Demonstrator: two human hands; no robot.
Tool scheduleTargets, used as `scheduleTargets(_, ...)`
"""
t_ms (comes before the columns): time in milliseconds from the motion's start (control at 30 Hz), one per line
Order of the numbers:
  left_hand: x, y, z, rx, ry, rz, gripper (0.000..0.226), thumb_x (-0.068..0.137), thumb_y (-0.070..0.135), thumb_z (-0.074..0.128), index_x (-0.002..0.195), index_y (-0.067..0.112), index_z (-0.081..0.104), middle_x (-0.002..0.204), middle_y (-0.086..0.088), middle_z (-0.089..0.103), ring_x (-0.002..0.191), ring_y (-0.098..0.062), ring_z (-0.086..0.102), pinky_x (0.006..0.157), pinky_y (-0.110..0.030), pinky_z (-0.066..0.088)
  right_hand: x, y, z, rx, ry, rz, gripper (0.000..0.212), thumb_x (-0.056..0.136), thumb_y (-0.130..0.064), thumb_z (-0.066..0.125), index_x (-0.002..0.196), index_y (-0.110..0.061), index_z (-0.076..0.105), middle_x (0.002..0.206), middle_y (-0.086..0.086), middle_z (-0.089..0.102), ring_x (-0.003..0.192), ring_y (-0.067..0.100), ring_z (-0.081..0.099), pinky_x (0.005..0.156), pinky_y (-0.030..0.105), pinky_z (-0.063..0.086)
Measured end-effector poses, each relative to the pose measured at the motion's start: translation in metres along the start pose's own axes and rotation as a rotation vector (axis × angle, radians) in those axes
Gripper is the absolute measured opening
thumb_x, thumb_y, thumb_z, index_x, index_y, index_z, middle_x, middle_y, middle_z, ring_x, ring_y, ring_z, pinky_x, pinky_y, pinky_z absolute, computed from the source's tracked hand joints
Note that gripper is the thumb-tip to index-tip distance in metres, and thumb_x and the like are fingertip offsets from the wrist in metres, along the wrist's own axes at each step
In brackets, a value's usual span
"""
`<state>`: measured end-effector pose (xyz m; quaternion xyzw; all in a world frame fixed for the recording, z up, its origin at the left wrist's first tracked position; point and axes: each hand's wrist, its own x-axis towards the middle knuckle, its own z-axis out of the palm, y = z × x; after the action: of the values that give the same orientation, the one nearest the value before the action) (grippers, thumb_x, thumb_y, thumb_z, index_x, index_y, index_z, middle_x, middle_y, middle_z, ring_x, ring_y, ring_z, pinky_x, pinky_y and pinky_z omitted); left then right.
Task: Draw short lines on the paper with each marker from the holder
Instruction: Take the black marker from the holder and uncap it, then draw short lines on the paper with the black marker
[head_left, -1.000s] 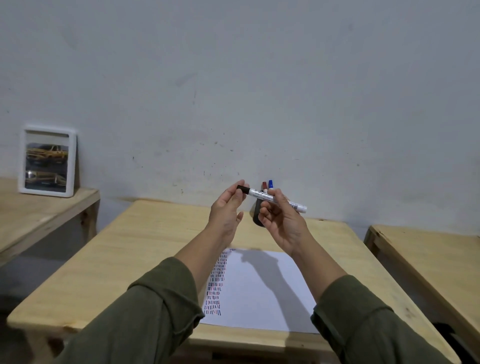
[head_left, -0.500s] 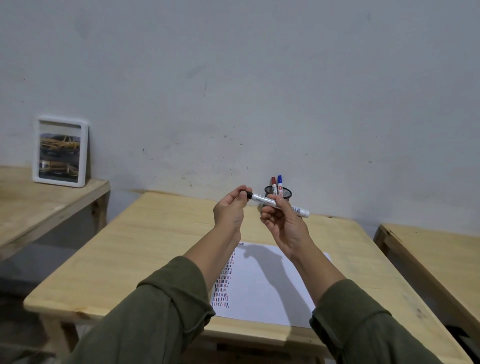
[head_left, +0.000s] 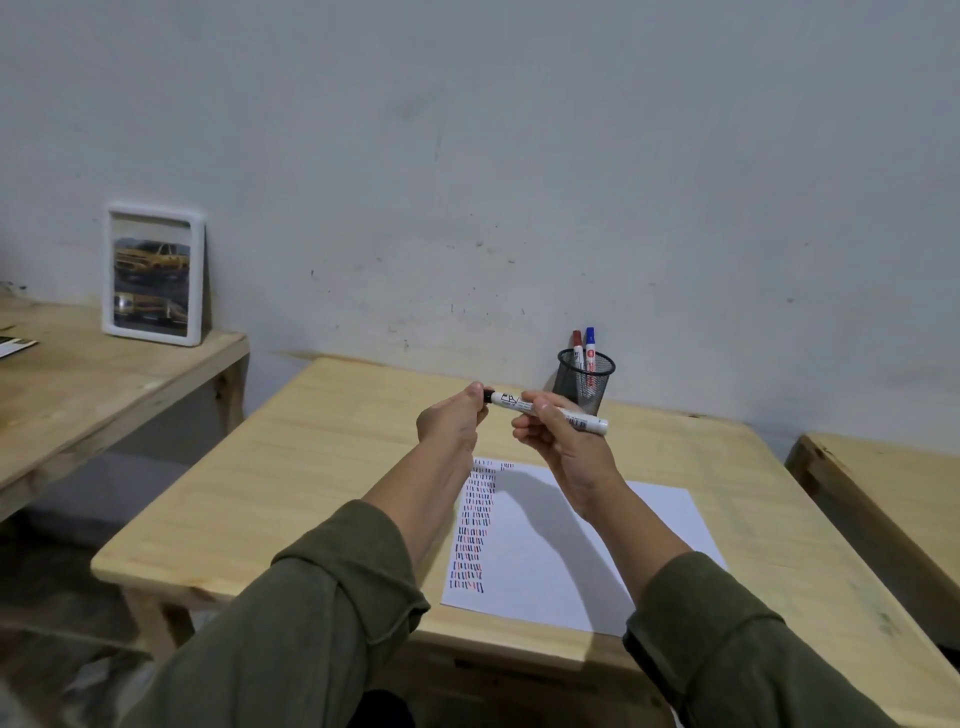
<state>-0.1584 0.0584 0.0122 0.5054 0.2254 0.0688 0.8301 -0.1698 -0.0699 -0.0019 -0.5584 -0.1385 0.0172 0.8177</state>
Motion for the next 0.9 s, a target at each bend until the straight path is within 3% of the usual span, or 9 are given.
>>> scheduleTargets(167, 0.013, 0.000, -0.020, 0.024, 0.125, -0.020, 0.030, 0.080, 0.037, 0.071, 0.083, 0.007, 0.066, 0.091, -0.002, 0.070, 0.077, -0.013, 0.061, 0.078, -0.027, 0.047, -0.003, 0.009, -0.003, 0.001, -0.024, 0.014, 0.016, 0.092, -0.006, 0.051, 0.097, -0.007, 0.066, 0.069, 0.005, 0.070, 0.068, 0.014, 0.065, 0.079, 0.025, 0.056)
scheduleTargets(267, 0.017, -0.003, -0.041, 0.229, 0.156, 0.080, 0.035, 0.083, 0.038, 0.067, 0.101, 0.008, 0.070, 0.094, -0.002, 0.067, 0.063, -0.010, 0.055, 0.052, -0.018, 0.042, -0.004, 0.011, -0.010, 0.001, 0.006, 0.050, 0.014, 0.092, -0.006, 0.053, 0.096, -0.007, 0.066, 0.067, 0.004, 0.069, 0.065, 0.014, 0.064, 0.074, 0.024, 0.056)
scheduleTargets(333, 0.016, -0.012, -0.051, 0.414, 0.138, 0.189, 0.027, 0.085, 0.033, 0.066, 0.099, 0.010, 0.069, 0.095, 0.001, 0.066, 0.059, -0.004, 0.052, 0.042, -0.011, 0.042, -0.005, 0.012, -0.013, -0.041, 0.042, 0.079, 0.009, 0.090, -0.008, 0.057, 0.092, -0.007, 0.066, 0.063, 0.002, 0.066, 0.061, 0.014, 0.061, 0.067, 0.022, 0.054)
scheduleTargets(367, 0.015, -0.018, -0.056, 0.491, 0.115, 0.224, 0.024, 0.083, 0.030, 0.069, 0.095, 0.009, 0.069, 0.095, 0.000, 0.069, 0.059, -0.003, 0.055, 0.045, -0.010, 0.046, -0.006, 0.014, -0.014, -0.065, 0.064, 0.092, 0.006, 0.088, -0.009, 0.060, 0.089, -0.006, 0.065, 0.060, 0.001, 0.064, 0.059, 0.013, 0.059, 0.064, 0.021, 0.052)
scheduleTargets(433, 0.010, -0.028, -0.063, 0.611, 0.089, 0.265, 0.018, 0.078, 0.027, 0.074, 0.086, 0.012, 0.068, 0.087, -0.001, 0.074, 0.061, -0.007, 0.066, 0.067, -0.027, 0.059, -0.007, 0.017, -0.017, -0.103, 0.112, 0.103, 0.004, 0.086, -0.010, 0.063, 0.083, -0.007, 0.064, 0.055, 0.000, 0.061, 0.056, 0.012, 0.054, 0.057, 0.019, 0.049)
scheduleTargets(500, 0.011, -0.039, -0.069, 0.742, 0.059, 0.303, 0.014, 0.074, 0.029, 0.075, 0.078, 0.019, 0.066, 0.080, 0.001, 0.074, 0.068, -0.013, 0.071, 0.079, -0.038, 0.058, -0.009, 0.023, -0.019, -0.125, 0.145, 0.120, 0.004, 0.086, -0.010, 0.063, 0.083, -0.008, 0.065, 0.053, 0.000, 0.059, 0.052, 0.011, 0.052, 0.053, 0.018, 0.047)
scheduleTargets(633, 0.010, -0.047, -0.076, 1.032, 0.073, 0.395, 0.014, 0.076, 0.035, 0.072, 0.075, 0.027, 0.060, 0.086, 0.005, 0.074, 0.091, -0.017, 0.066, 0.089, -0.037, 0.049, -0.013, 0.030, -0.021, -0.098, 0.153, 0.165, 0.012, 0.088, -0.008, 0.060, 0.098, -0.010, 0.067, 0.055, 0.002, 0.060, 0.049, 0.010, 0.053, 0.054, 0.017, 0.049)
scheduleTargets(800, 0.015, -0.055, -0.081, 1.082, 0.057, 0.451, 0.017, 0.077, 0.038, 0.070, 0.086, 0.024, 0.067, 0.092, 0.005, 0.073, 0.099, -0.017, 0.063, 0.091, -0.035, 0.043, -0.013, 0.034, -0.022, -0.106, 0.151, 0.205, 0.014, 0.089, -0.016, 0.060, 0.099, -0.012, 0.069, 0.068, 0.003, 0.072, 0.059, 0.010, 0.065, 0.056, 0.018, 0.051)
scheduleTargets(900, 0.017, -0.058, -0.082, 1.113, 0.056, 0.502, 0.032, 0.078, 0.042, 0.068, 0.104, 0.025, 0.064, 0.107, 0.006, 0.071, 0.113, -0.016, 0.057, 0.094, -0.034, 0.036, -0.014, 0.035, -0.023, -0.122, 0.159, 0.219, 0.012, 0.088, -0.018, 0.062, 0.095, -0.011, 0.069, 0.074, 0.006, 0.072, 0.063, 0.012, 0.067, 0.056, 0.019, 0.051)
